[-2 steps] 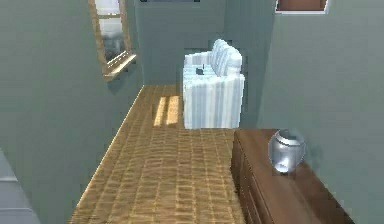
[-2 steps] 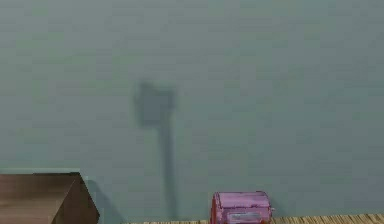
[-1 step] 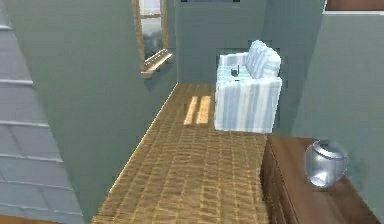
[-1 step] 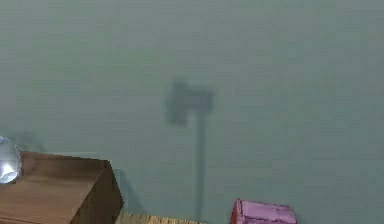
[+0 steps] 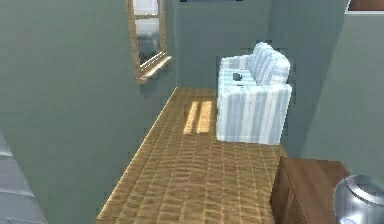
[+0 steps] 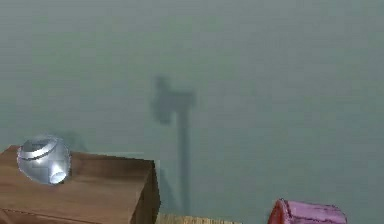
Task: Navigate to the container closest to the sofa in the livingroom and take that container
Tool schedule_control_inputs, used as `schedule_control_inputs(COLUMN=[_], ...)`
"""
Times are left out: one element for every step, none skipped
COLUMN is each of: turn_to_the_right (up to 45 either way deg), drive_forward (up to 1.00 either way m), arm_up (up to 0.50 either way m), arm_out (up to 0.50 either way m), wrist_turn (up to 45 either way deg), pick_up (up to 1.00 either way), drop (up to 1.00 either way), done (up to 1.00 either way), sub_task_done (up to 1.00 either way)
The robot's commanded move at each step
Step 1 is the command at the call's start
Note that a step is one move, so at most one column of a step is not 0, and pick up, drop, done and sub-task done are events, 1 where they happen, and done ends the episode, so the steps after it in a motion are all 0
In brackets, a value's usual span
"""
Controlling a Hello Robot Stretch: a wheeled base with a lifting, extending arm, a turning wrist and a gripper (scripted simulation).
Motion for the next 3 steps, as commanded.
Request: schedule_control_inputs(turn_to_the_right=[6.0,0.0,3.0], drive_forward=[0.00,1.00,0.00], arm_up=[0.00,0.00,0.00], arm_out=[0.00,0.00,0.00], wrist_turn=[0.0,0.0,0.0], pick_up=[0.00,0.00,0.00], drop=[0.00,0.00,0.00], done=[0.00,0.00,0.00], sub_task_done=[0.00,0.00,0.00])
